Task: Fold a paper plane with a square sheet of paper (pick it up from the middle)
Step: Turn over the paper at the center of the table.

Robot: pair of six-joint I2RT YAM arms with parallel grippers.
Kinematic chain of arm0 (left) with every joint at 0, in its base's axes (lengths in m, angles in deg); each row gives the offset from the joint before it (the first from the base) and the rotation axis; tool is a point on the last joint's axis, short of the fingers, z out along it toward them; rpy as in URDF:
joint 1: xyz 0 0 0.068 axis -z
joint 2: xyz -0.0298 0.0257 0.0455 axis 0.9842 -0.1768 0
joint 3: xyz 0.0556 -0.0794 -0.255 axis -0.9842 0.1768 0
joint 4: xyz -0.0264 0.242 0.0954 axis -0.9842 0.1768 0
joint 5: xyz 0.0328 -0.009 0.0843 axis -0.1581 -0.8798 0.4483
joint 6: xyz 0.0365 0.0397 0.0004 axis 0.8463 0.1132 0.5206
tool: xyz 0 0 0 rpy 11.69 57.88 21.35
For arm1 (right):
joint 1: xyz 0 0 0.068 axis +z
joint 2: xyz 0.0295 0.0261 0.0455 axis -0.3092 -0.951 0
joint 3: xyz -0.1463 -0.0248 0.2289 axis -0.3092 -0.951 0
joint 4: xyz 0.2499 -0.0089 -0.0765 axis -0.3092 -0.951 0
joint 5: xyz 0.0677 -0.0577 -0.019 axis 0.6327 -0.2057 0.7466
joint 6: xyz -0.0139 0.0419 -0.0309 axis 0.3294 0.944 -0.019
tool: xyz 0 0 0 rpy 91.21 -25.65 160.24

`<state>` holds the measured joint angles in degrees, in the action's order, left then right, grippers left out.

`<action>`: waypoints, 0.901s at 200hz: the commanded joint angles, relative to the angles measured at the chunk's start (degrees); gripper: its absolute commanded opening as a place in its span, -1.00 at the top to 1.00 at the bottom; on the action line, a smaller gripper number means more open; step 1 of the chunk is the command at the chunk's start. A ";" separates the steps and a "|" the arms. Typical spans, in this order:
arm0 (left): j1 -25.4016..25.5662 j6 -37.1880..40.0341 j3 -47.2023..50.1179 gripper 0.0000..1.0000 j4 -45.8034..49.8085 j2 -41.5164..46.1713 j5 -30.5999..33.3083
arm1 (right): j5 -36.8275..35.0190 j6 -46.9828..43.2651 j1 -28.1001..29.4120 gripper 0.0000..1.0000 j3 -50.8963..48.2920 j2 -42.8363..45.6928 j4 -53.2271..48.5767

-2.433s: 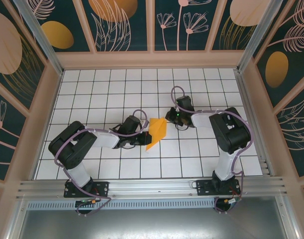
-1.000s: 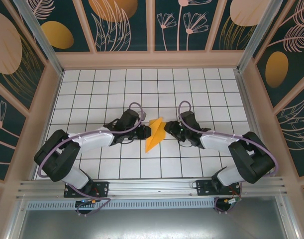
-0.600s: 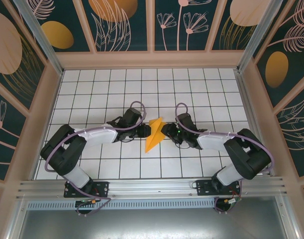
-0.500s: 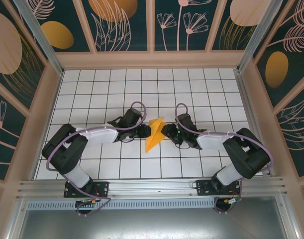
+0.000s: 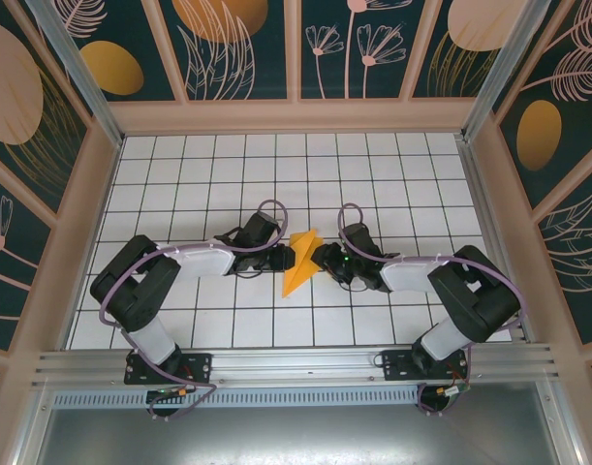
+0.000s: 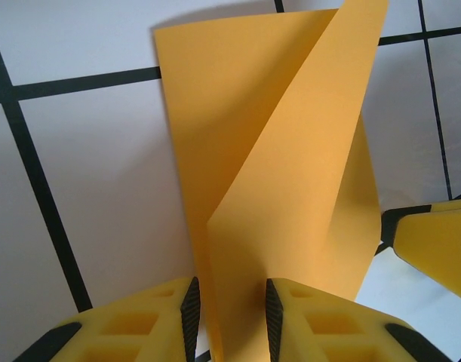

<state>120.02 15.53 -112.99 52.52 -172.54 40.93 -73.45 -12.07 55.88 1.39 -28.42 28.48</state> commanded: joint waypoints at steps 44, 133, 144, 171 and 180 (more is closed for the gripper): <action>-0.38 0.97 -0.39 0.38 -0.08 -2.36 -1.38 | 1.39 0.53 0.63 0.06 2.27 -3.23 2.07; -0.32 0.57 0.99 0.44 -0.36 -1.01 -0.98 | 1.15 -0.92 0.54 0.06 3.82 -3.17 2.93; -0.39 0.44 1.05 0.45 -0.61 -1.04 -1.06 | 1.17 -1.15 0.54 0.06 3.91 -3.12 3.24; -0.78 -0.19 1.83 0.51 -1.67 -1.03 -2.05 | 1.66 -1.55 0.28 0.08 4.04 -3.51 4.32; -1.13 -0.63 2.17 0.51 -2.16 0.75 -2.85 | 1.79 -1.74 0.15 0.08 4.09 -3.56 4.48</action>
<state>119.69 15.49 -112.31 51.56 -173.94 39.88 -72.79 -12.34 55.90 3.95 -31.13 30.28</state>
